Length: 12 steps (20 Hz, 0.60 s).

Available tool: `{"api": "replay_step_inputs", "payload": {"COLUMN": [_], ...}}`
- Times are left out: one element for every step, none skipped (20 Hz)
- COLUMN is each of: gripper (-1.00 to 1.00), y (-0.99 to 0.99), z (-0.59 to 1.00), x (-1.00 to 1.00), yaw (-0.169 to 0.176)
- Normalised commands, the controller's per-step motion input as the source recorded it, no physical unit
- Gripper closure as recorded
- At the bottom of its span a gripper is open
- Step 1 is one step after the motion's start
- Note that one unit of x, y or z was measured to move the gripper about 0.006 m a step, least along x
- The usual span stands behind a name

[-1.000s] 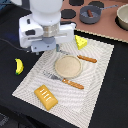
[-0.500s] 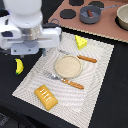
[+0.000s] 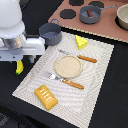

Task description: Interact with the objects in diverse but meaningful ways.

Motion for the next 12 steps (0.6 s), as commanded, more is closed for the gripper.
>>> {"api": "replay_step_inputs", "payload": {"gripper": [-1.0,-1.0,-1.0,-1.0,-1.0,-1.0,-1.0,-1.0,-1.0,-1.0,-1.0,-1.0], "y": [0.0,0.0,0.0,0.0,0.0,0.0,0.0,0.0,0.0,0.0,0.0,0.0], "z": [-0.15,-0.16,-0.19,-0.22,-0.26,-0.26,-0.24,-0.23,-0.25,-0.27,-0.29,-0.31], "x": [-0.31,-0.28,-0.25,-0.27,-0.31,-0.3,-0.29,-0.29,-0.31,-0.31,-0.3,-0.29], "yaw": [0.0,0.002,0.004,0.005,0.006,0.005,0.004,0.004,0.003,0.002,0.002,0.002]}}
